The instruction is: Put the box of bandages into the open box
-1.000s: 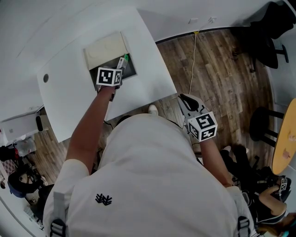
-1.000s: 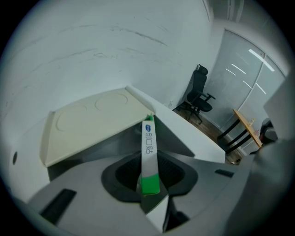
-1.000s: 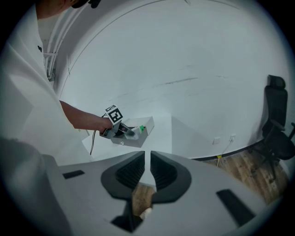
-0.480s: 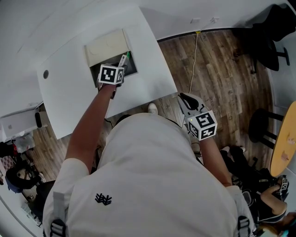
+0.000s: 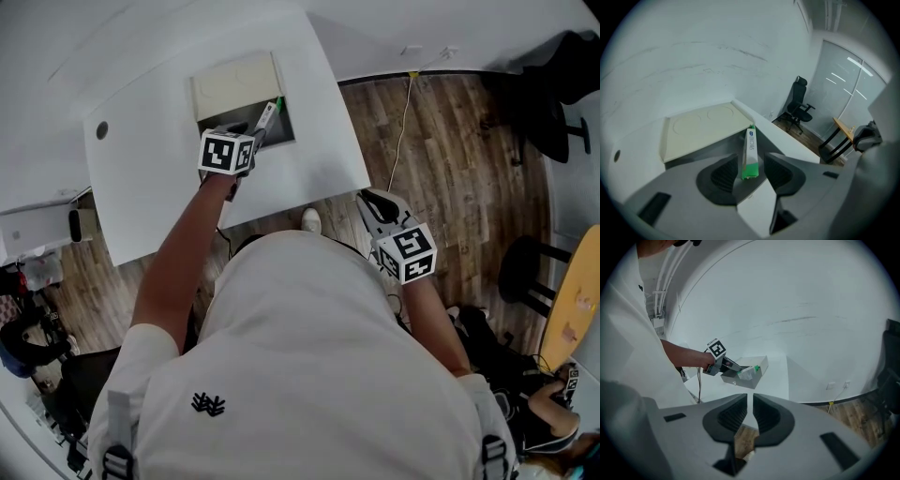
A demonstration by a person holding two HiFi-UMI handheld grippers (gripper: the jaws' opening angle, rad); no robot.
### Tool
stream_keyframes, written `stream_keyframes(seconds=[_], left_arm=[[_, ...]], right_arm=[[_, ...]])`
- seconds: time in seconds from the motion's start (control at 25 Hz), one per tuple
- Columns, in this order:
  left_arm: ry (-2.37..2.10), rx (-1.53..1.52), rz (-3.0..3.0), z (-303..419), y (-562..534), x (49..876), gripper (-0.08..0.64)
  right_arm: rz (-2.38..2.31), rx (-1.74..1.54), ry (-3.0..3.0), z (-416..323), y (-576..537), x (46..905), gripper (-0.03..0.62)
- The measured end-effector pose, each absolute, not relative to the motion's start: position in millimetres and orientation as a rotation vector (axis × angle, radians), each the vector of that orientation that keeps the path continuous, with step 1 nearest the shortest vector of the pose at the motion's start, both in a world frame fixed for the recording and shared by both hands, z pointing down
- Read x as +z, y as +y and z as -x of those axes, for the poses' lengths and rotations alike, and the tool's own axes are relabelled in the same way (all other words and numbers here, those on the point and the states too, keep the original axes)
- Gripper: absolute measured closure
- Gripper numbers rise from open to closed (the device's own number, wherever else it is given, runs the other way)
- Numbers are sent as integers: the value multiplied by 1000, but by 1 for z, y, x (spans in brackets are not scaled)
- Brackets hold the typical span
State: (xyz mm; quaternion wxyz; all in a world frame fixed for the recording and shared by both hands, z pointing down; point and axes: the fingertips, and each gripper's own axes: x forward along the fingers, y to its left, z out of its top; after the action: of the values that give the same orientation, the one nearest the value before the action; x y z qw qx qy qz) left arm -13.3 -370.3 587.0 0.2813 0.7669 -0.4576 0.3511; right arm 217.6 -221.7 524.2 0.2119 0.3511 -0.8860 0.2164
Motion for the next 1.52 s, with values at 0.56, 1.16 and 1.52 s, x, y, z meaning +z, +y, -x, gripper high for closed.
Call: stream_keyframes(seconds=[0.56, 1.16, 1.52], left_arm=[[-1215, 738, -2150, 58, -313, 548, 452], [-1091, 475, -2298, 104, -214, 501, 554], [-959, 426, -2379, 130, -141, 487, 554]], right_arm=[[-879, 542, -2481, -145, -194, 519, 552], [-904, 518, -2481, -69, -145, 509, 565], [-946, 505, -2475, -32, -106, 503, 572]])
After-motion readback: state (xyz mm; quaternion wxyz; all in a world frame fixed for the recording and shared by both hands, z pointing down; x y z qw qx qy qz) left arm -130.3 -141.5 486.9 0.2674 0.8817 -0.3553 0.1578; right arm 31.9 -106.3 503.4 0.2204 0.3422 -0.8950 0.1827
